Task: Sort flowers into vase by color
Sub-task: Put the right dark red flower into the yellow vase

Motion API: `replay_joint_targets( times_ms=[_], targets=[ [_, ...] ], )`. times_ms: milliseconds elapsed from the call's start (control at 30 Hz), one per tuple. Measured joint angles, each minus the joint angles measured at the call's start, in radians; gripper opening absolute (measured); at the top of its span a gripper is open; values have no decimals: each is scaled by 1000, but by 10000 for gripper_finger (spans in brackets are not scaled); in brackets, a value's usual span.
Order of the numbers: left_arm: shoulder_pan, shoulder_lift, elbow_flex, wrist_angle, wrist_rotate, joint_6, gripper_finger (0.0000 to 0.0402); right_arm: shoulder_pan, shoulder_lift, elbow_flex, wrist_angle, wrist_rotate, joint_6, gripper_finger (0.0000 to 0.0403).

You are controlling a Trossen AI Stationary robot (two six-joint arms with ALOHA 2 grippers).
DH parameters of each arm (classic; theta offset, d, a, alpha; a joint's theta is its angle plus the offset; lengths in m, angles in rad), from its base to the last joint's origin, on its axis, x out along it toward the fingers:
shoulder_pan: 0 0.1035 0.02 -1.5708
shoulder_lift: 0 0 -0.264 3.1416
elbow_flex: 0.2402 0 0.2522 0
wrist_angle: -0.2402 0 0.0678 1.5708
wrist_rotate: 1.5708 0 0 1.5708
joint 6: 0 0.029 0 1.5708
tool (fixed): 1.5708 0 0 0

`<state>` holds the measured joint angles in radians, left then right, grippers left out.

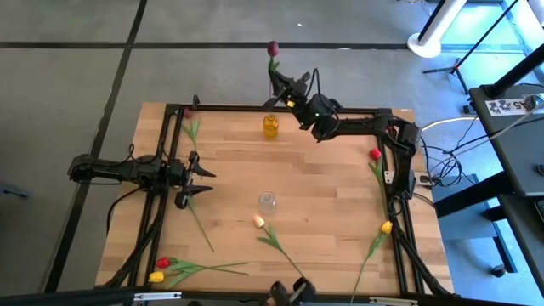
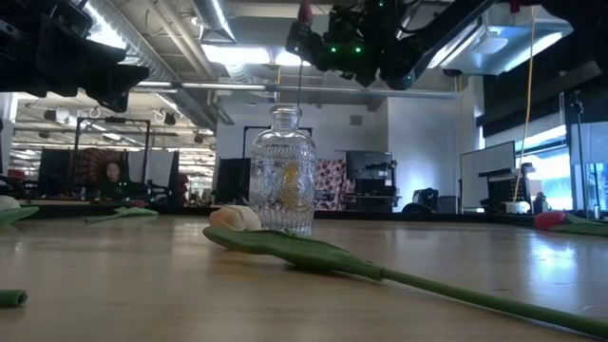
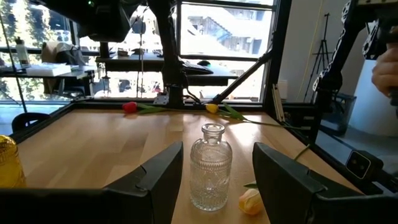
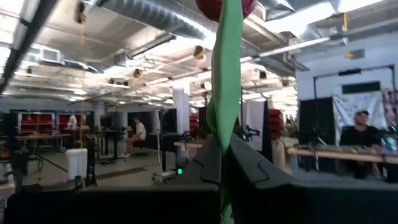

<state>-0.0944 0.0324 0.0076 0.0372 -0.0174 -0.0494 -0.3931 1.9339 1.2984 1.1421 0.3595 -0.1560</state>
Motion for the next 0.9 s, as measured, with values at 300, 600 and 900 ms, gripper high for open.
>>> replay_joint_targets(
  times_ms=[300,600,900],
  targets=[
    [0,0,0,0,0,0,190,17,0,0,-38,51,-24,3],
    [0,0,0,0,0,0,190,28,0,-1,-93,63,-7,7],
    [0,0,0,0,0,0,190,51,-1,-1,-241,102,1,9]
  ],
)
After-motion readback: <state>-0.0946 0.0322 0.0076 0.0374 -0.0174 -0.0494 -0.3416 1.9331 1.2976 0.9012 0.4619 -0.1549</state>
